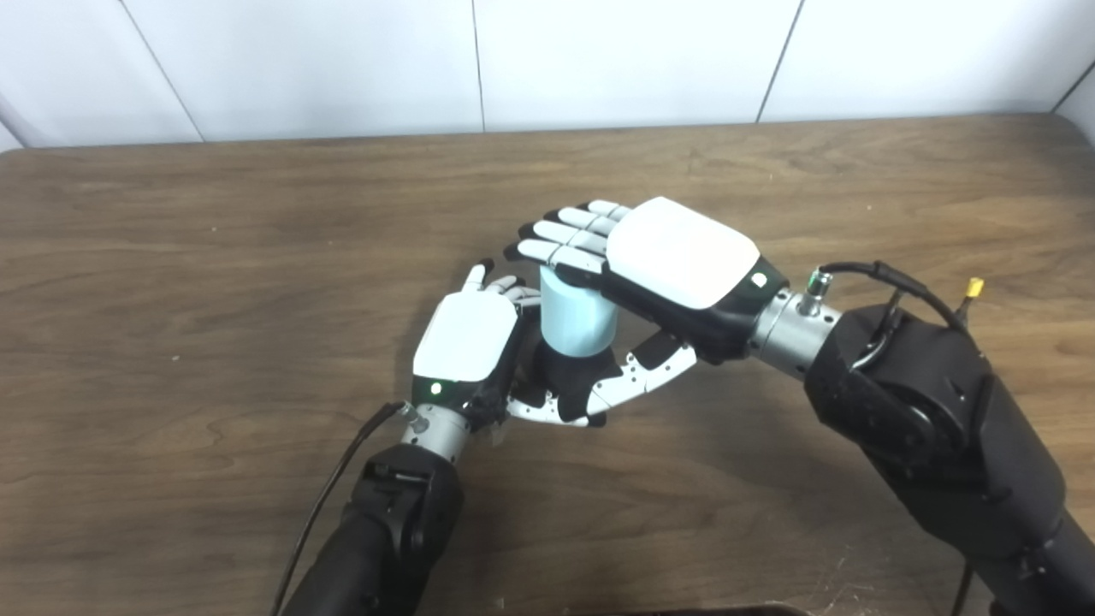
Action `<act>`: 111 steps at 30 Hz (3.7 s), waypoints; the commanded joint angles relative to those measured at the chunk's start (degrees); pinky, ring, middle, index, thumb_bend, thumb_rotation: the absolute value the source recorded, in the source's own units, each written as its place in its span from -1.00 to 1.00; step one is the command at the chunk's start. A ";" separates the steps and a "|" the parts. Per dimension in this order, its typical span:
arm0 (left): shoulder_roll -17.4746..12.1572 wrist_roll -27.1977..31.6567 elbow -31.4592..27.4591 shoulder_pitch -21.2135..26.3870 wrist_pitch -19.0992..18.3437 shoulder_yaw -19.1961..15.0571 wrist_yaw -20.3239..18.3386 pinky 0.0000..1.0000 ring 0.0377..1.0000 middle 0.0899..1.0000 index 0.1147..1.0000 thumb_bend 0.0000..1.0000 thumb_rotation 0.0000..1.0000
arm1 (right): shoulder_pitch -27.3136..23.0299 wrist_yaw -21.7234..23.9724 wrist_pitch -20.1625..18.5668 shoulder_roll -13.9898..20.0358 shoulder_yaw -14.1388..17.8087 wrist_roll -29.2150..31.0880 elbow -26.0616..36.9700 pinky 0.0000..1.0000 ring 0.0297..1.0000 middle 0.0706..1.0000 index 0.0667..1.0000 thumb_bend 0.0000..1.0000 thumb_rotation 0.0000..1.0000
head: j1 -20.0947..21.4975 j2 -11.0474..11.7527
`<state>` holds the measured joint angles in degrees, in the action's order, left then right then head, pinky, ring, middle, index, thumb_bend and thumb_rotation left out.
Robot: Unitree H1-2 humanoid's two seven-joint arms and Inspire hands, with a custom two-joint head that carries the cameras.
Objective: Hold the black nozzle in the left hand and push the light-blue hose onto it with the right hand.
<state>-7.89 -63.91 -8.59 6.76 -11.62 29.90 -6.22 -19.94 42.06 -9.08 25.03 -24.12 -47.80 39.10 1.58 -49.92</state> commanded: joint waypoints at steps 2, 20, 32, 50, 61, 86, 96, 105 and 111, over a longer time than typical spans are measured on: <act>0.43 -0.33 -0.01 -0.62 -0.33 0.73 -2.44 1.00 0.72 0.46 -0.17 0.05 -0.89 | 1.02 4.73 0.14 1.35 -0.44 2.17 -0.86 0.76 0.85 0.84 0.82 0.20 0.65 | 0.03 -0.12; 0.43 -0.45 0.02 -0.49 -0.23 0.78 -2.92 1.00 0.72 0.46 -0.17 0.05 -0.90 | 0.99 4.47 0.10 -0.22 0.84 2.34 0.34 0.80 0.84 0.81 0.77 0.20 0.64 | 0.09 0.03; 0.69 -0.45 0.13 -0.52 -0.17 0.76 -2.29 1.00 0.70 0.44 -0.17 0.05 -0.89 | 2.25 6.27 0.63 -0.21 -0.87 1.07 0.36 0.84 0.85 0.82 0.80 0.20 0.70 | -0.07 -0.09; 0.37 -0.65 -0.65 -0.59 -0.31 0.79 -3.50 1.00 0.72 0.47 -0.17 0.05 -0.89 | 7.97 8.52 1.46 1.61 -7.08 -3.99 -5.75 0.74 0.75 0.75 0.72 0.27 0.75 | 0.01 -0.46; 0.48 -0.95 -0.69 -0.54 -0.61 0.81 -3.74 1.00 0.72 0.47 -0.17 0.05 -0.89 | 6.83 4.78 1.30 1.36 -6.01 -2.26 -6.66 0.79 0.79 0.80 0.79 0.23 0.74 | 0.10 -0.50; 0.57 -0.84 -0.41 -0.78 -0.24 0.62 -3.09 1.00 0.72 0.45 -0.17 0.05 -0.89 | -3.55 5.75 -5.31 -0.75 5.37 4.94 2.93 0.77 0.84 0.82 0.83 0.19 0.72 | -0.07 -0.35; 0.35 -0.42 -0.15 -0.68 -0.53 0.59 -2.99 1.00 0.72 0.46 -0.17 0.05 -0.89 | -3.90 4.28 -4.94 -1.44 9.89 5.10 1.82 0.74 0.81 0.81 0.85 0.20 0.75 | -0.11 -0.32; 0.24 -0.51 0.15 -0.57 -0.62 0.66 -2.89 1.00 0.72 0.46 -0.17 0.05 -0.89 | -2.55 1.60 -8.77 -3.18 15.23 9.78 -0.55 0.63 0.78 0.79 0.81 0.17 0.65 | -0.34 -0.18; 0.21 -0.65 0.08 -0.57 -0.74 0.63 -2.88 1.00 0.71 0.46 -0.17 0.05 -0.89 | -0.64 -0.39 -14.80 -5.00 17.97 10.94 -2.32 0.51 0.74 0.82 0.84 0.15 0.76 | -0.15 -0.21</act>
<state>-7.51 -64.01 -9.58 6.67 -12.47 30.05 -7.67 -19.77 44.26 -23.00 20.16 -7.65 -37.59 36.64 1.32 -50.10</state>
